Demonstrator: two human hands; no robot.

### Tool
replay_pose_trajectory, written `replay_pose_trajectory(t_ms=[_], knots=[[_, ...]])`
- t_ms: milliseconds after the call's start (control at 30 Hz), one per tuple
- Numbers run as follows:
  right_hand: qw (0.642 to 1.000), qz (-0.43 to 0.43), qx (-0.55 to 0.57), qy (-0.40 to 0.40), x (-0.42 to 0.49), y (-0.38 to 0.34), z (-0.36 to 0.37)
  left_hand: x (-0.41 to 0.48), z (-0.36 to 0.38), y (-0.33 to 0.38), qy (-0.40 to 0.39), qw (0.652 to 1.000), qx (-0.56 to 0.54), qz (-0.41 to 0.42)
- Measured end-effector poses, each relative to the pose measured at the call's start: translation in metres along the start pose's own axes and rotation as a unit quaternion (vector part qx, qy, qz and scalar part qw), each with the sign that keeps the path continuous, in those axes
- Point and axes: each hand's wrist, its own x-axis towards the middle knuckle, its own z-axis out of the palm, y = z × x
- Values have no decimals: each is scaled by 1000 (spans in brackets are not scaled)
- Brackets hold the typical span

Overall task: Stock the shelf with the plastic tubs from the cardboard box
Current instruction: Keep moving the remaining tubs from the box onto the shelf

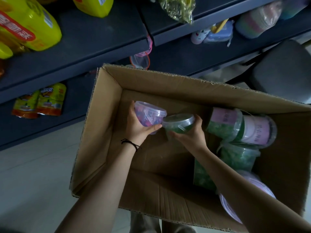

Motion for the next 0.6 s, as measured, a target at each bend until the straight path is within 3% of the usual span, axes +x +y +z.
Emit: replay_pose_trajectory(t_ms=[100,267,433,600], knots=[[1000,15,6,4,-2,-2,-8,3,-1,3,-11,1000,-22,-20],[996,-11,87,-12,-25,-25,-25,-23,-21,33,45,995,-88,6],[985,-65,154,-36,-58,-79,-53,-71,-54,85,73,978,-192,20],[974,-162,159,-21,-110,-155,-100,-118,-98,159,133,956,-245,87]])
